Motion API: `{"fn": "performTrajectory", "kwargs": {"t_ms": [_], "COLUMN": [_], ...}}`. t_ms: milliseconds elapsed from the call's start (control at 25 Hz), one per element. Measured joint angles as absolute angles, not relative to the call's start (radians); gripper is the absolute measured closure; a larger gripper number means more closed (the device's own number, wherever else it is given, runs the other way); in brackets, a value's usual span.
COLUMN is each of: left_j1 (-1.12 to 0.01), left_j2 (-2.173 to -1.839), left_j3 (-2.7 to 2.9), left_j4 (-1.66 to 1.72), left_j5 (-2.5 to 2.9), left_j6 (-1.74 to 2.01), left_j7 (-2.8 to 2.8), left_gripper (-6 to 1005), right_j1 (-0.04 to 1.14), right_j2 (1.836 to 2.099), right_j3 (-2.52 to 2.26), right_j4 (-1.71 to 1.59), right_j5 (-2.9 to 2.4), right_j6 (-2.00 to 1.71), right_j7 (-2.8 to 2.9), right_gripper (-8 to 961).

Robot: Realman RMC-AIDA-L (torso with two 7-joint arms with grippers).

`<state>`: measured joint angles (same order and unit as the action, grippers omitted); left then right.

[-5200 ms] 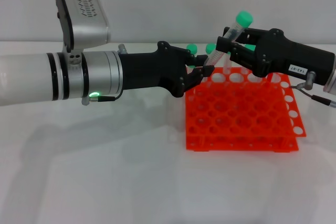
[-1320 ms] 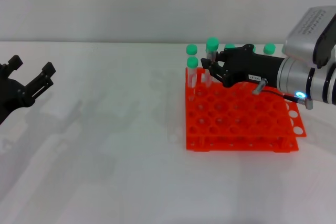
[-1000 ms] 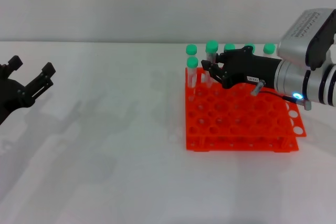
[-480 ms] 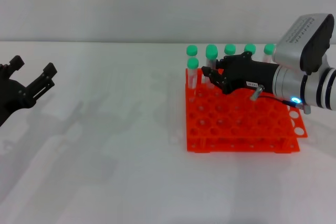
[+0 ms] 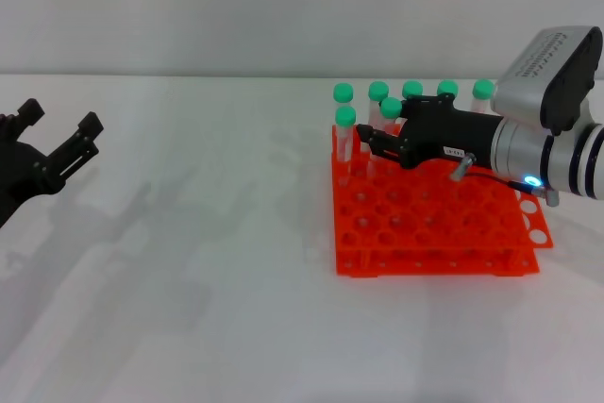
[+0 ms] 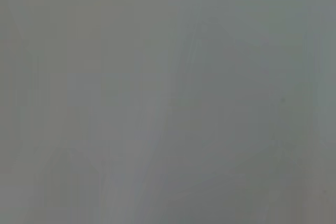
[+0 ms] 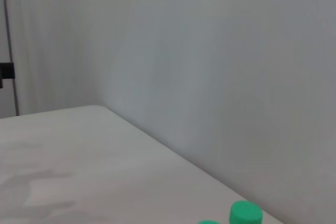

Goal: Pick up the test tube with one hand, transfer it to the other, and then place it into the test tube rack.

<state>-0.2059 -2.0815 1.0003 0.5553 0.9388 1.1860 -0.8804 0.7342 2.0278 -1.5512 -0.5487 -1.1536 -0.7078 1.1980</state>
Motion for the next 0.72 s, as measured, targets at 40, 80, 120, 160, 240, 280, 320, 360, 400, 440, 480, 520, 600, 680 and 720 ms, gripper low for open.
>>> {"fn": "performTrajectory", "kwargs": {"t_ms": [40, 80, 120, 160, 240, 280, 320, 360, 400, 440, 480, 520, 600, 680, 720], "left_j1": [-0.205, -0.204, -0.204, -0.203, -0.201, -0.2, -0.2, -0.2, -0.199, -0.199, -0.199, -0.199, -0.199, -0.201, -0.201], "left_j2": [-2.082, -2.082, -2.082, -2.082, -2.082, -2.082, -2.082, -2.082, -2.082, -2.082, -2.082, -2.081, -2.081, -2.08, -2.08], "left_j3": [1.0, 1.0, 1.0, 1.0, 0.999, 0.998, 0.998, 0.998, 0.998, 0.998, 0.998, 0.998, 0.997, 0.997, 0.997], "left_j4": [0.555, 0.555, 0.555, 0.555, 0.555, 0.555, 0.555, 0.555, 0.555, 0.555, 0.555, 0.555, 0.555, 0.555, 0.555], "left_j5": [0.939, 0.939, 0.939, 0.939, 0.939, 0.939, 0.939, 0.939, 0.939, 0.939, 0.939, 0.939, 0.939, 0.934, 0.926], "left_j6": [1.187, 1.187, 1.187, 1.187, 1.19, 1.193, 1.195, 1.197, 1.197, 1.198, 1.198, 1.198, 1.198, 1.198, 1.198], "left_j7": [-0.88, -0.88, -0.88, -0.88, -0.88, -0.88, -0.88, -0.88, -0.88, -0.88, -0.88, -0.88, -0.88, -0.873, -0.864], "left_gripper": [113, 113, 113, 113, 113, 113, 113, 114, 114, 114, 114, 114, 114, 114, 114], "right_j1": [0.734, 0.734, 0.734, 0.734, 0.733, 0.732, 0.73, 0.724, 0.715, 0.701, 0.685, 0.663, 0.618, 0.567, 0.55], "right_j2": [2.028, 2.028, 2.028, 2.028, 2.028, 2.028, 2.028, 2.028, 2.027, 2.026, 2.026, 2.025, 2.022, 2.02, 2.019], "right_j3": [-1.551, -1.551, -1.551, -1.55, -1.549, -1.548, -1.547, -1.547, -1.548, -1.549, -1.549, -1.549, -1.546, -1.539, -1.536], "right_j4": [-0.549, -0.55, -0.55, -0.551, -0.553, -0.556, -0.559, -0.568, -0.582, -0.6, -0.621, -0.648, -0.701, -0.757, -0.773], "right_j5": [-1.152, -1.151, -1.151, -1.151, -1.15, -1.15, -1.15, -1.149, -1.149, -1.149, -1.148, -1.148, -1.148, -1.148, -1.148], "right_j6": [-0.707, -0.706, -0.706, -0.706, -0.706, -0.708, -0.71, -0.713, -0.718, -0.722, -0.73, -0.741, -0.766, -0.789, -0.795], "right_j7": [1.198, 1.198, 1.198, 1.198, 1.198, 1.198, 1.198, 1.198, 1.198, 1.199, 1.199, 1.199, 1.199, 1.199, 1.198], "right_gripper": [615, 585, 555, 524, 463, 432, 402, 363, 324, 285, 247, 208, 152, 119, 102]}}
